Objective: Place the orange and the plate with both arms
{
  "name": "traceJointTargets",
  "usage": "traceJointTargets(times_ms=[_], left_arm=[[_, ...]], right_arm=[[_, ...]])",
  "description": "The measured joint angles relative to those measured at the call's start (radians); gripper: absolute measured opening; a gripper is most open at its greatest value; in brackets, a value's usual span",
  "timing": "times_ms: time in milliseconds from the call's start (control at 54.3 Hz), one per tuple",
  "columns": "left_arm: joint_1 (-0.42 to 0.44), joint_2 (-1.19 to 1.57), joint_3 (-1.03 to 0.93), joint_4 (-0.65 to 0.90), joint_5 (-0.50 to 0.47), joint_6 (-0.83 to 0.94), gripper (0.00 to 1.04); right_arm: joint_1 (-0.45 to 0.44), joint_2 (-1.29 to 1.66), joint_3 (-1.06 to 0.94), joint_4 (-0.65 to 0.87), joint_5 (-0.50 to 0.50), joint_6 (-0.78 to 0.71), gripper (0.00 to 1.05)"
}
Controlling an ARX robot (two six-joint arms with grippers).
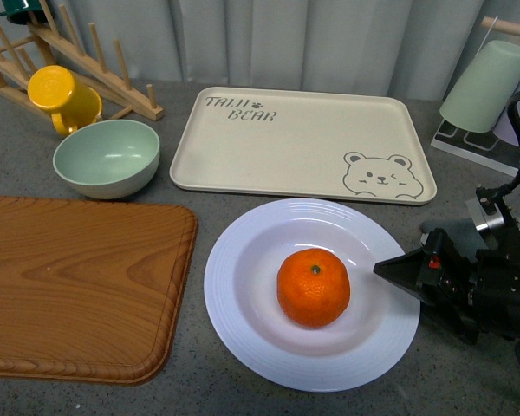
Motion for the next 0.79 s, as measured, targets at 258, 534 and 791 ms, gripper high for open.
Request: traceJointTargets(times_ms=[258, 534, 791], left_arm=[[0.000, 0.000, 0.000, 0.000, 0.000, 0.000, 0.98], [0.000, 0.000, 0.000, 0.000, 0.000, 0.000, 0.98], [0.000, 0.000, 0.000, 0.000, 0.000, 0.000, 0.98]], right_arm=[[-0.009, 0.015, 0.007, 0.011, -0.072, 0.027, 0.03], [-0.009, 0.012, 0.007, 0.030, -0.083, 0.045, 0.03], [-0.010, -0.077, -0.032, 0.068, -0.094, 0.071, 0.02]])
